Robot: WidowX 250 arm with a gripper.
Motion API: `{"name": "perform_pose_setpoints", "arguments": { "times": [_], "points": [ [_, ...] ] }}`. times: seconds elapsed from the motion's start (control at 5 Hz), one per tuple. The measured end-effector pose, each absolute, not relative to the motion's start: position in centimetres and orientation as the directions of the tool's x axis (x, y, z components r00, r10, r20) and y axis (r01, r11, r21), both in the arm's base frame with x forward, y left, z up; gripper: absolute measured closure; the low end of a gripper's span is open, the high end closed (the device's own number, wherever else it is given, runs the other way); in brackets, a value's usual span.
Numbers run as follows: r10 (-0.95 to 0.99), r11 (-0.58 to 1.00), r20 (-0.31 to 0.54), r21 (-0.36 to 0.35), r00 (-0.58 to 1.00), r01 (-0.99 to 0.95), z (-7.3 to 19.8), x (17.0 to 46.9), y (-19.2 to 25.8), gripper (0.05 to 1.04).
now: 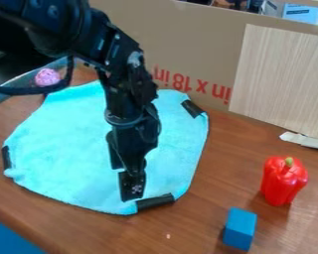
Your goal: Fold the cloth from bottom right to top left
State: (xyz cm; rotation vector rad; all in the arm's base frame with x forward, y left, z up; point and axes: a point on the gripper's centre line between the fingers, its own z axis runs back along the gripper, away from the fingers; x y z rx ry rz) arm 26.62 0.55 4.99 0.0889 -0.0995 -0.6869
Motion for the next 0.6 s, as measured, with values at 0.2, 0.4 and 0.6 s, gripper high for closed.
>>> {"name": "perform_pose_setpoints", "arguments": {
  "times": [0.2, 0.4, 0.6],
  "points": [
    [-0.635, 0.771, 0.068, 0.117, 0.770, 0.626, 5.0, 26.9, 0.0, 0.083],
    [-0.648, 0.759, 0.040, 0.116, 0.761, 0.641, 4.2, 27.0, -1.0, 0.083],
    [-0.655, 0.752, 0.050, 0.140, 0.754, 0.644, 3.9, 27.2, -1.8, 0.083]
  ]
}}
